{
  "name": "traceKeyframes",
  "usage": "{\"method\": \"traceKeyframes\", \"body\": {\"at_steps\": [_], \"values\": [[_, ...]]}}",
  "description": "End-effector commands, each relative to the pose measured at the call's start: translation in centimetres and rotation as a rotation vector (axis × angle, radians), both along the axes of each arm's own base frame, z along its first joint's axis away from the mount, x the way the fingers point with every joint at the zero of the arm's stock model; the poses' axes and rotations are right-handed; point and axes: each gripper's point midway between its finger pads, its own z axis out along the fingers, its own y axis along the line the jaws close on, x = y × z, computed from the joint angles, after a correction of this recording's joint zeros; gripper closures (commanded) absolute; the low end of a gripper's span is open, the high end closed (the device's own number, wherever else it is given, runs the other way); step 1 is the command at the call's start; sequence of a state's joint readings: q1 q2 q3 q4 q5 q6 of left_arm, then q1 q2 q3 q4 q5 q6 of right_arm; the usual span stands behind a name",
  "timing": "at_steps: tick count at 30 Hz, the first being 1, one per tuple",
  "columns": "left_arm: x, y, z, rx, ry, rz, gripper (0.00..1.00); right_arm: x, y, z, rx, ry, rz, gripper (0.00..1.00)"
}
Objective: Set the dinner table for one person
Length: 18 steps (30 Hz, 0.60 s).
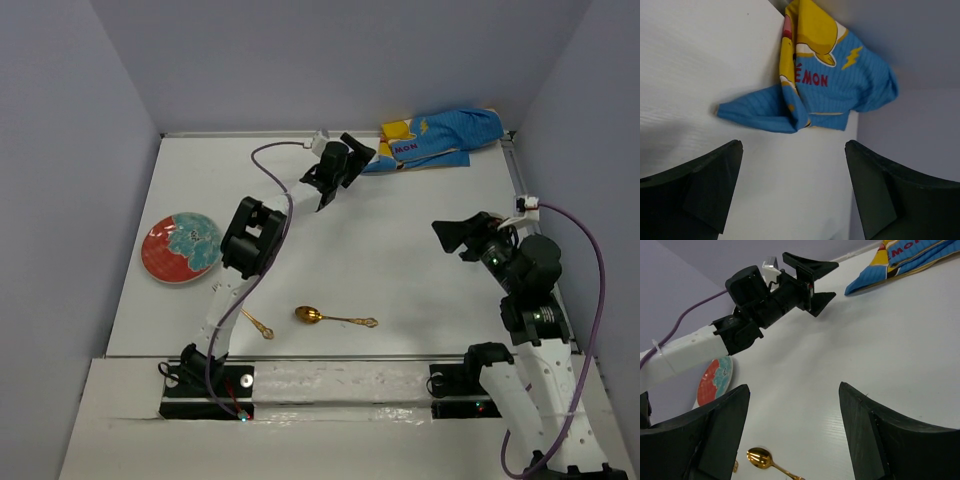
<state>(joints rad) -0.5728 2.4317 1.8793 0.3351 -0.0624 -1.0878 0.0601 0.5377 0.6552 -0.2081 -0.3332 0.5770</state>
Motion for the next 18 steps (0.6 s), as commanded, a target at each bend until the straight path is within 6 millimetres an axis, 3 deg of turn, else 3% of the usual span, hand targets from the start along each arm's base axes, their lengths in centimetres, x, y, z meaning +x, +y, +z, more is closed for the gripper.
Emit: {"method": "traceKeyframes", "body": {"at_steps": [1,10,14,17,18], "values": [[1.8,-1.8,1.6,-0.300,0.040,0.105,0.08,0.5,0.0,0.8,-0.023,-0.054,0.001,0.23],[2.2,-2.2,-1.2,-0.352,0.161,0.163,0.14,1.2,-0.3,0.5,-0.041,-0.042,-0.010,0.23],[3.4,-2.1,-1.8,-0.409,0.176,0.189,0.16,1.3,-0.2,-0.1,-0.048,-0.026,-0.006,0.23],[4.3,-2.5,-0.7,-0.411,0.162,0.186,0.23,1.4,-0.2,-0.5,-0.047,-0.011,-0.004,0.23],[4.4,-2.5,-2.1,-0.391,0.187,0.190,0.28,1.5,-0.2,-0.4,-0.049,-0.009,-0.004,0.23]]}}
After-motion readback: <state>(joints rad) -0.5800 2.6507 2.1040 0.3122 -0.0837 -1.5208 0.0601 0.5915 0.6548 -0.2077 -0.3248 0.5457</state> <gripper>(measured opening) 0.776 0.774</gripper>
